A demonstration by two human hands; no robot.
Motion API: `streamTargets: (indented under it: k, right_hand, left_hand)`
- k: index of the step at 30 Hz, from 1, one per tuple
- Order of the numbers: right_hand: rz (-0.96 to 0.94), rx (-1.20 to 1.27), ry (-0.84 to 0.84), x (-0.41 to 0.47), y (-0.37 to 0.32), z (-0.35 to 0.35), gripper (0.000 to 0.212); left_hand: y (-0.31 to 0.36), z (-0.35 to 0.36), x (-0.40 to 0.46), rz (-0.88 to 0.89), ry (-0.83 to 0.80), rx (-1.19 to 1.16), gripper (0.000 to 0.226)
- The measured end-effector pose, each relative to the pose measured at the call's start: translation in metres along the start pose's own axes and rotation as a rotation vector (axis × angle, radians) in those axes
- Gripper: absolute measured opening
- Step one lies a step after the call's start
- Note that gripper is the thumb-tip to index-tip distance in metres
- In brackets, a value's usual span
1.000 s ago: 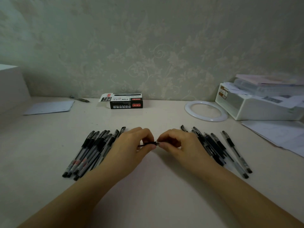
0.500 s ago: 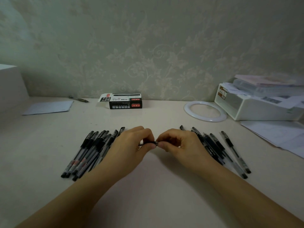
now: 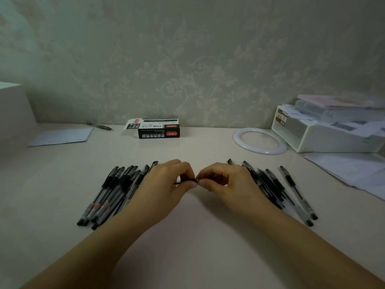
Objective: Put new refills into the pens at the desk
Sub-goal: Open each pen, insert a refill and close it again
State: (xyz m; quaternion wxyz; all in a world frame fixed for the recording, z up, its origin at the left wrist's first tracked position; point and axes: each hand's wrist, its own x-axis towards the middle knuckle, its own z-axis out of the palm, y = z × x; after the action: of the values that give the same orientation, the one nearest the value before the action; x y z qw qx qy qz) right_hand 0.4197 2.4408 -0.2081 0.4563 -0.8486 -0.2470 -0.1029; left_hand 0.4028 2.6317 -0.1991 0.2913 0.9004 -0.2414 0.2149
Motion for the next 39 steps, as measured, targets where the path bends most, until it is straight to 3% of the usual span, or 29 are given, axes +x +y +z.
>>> streamTargets:
  k: [4, 6, 10, 14, 20, 33, 36, 39]
  right_hand:
    - [-0.017, -0.064, 0.05, 0.001, -0.001, 0.005, 0.012]
    - [-0.001, -0.134, 0.101, 0.001, 0.001, 0.003, 0.02]
    - [0.056, -0.428, 0.205, 0.0, 0.009, -0.011, 0.014]
    - [0.18, -0.59, 0.263, -0.004, 0.012, -0.023, 0.013]
    - [0.35, -0.711, 0.156, -0.006, 0.014, -0.027, 0.024]
    - [0.334, -0.758, 0.101, -0.005, 0.009, -0.022, 0.031]
    - [0.312, -0.681, 0.099, -0.002, 0.01, -0.021, 0.029]
    - [0.325, -0.393, 0.179, 0.001, 0.006, -0.017, 0.018]
  left_hand:
    - [-0.002, 0.002, -0.001, -0.029, 0.023, 0.031, 0.005]
    - [-0.003, -0.001, 0.0, -0.072, 0.11, 0.069, 0.005]
    - [-0.02, -0.017, 0.002, -0.296, 0.245, 0.24, 0.007]
    - [-0.039, -0.028, -0.003, -0.52, 0.178, 0.362, 0.01]
    - [-0.048, -0.029, -0.006, -0.637, 0.055, 0.404, 0.01]
    - [-0.044, -0.026, -0.006, -0.646, 0.05, 0.415, 0.021]
    - [-0.035, -0.022, -0.002, -0.517, 0.158, 0.334, 0.023]
    - [-0.018, -0.011, 0.0, -0.317, 0.159, 0.192, 0.015]
